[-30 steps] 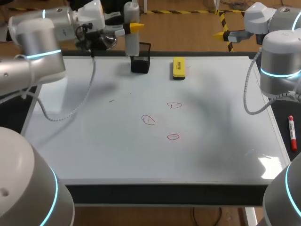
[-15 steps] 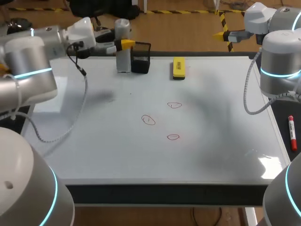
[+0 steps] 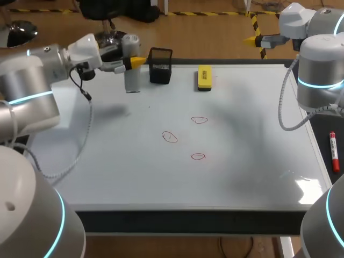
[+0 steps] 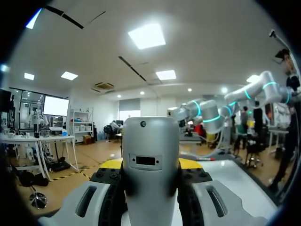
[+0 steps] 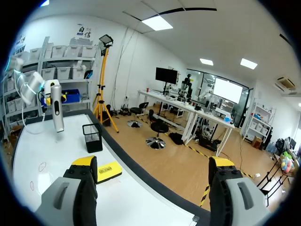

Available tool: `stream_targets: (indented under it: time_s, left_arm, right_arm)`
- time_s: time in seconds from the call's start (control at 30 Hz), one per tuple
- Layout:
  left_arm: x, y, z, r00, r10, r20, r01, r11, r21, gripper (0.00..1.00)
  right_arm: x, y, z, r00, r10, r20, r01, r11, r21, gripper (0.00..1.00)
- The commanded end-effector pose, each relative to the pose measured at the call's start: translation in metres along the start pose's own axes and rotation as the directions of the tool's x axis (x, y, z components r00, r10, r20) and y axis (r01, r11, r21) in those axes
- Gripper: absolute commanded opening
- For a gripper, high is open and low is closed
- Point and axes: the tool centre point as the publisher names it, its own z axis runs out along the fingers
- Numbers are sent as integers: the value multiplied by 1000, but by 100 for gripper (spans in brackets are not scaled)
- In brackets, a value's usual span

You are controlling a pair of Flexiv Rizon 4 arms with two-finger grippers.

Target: Pick up the inspection probe, press it on each red-marked spot on the whiteboard one by one, put down the probe, pick up the eraser, and wipe off all the red marks.

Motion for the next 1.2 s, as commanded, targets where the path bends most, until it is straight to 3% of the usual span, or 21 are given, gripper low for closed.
stream_targets:
  time_s: [0.03, 0.47, 1.2]
  left_arm:
    - [-2, 8, -6, 1000, 8, -3, -8, 1000, 23, 0]
    - [-6, 20, -15, 1000, 3, 2, -3, 999, 55, 0]
    - [-6, 17, -12, 1000, -9, -3, 9, 999, 54, 0]
  right_arm:
    - [-1, 0, 0, 1000, 0, -1, 0, 1000, 3, 100]
    - [-1, 0, 0, 1000, 0, -1, 0, 1000, 3, 100]
    - [-1, 0, 0, 1000, 0, -1, 0, 1000, 3, 100]
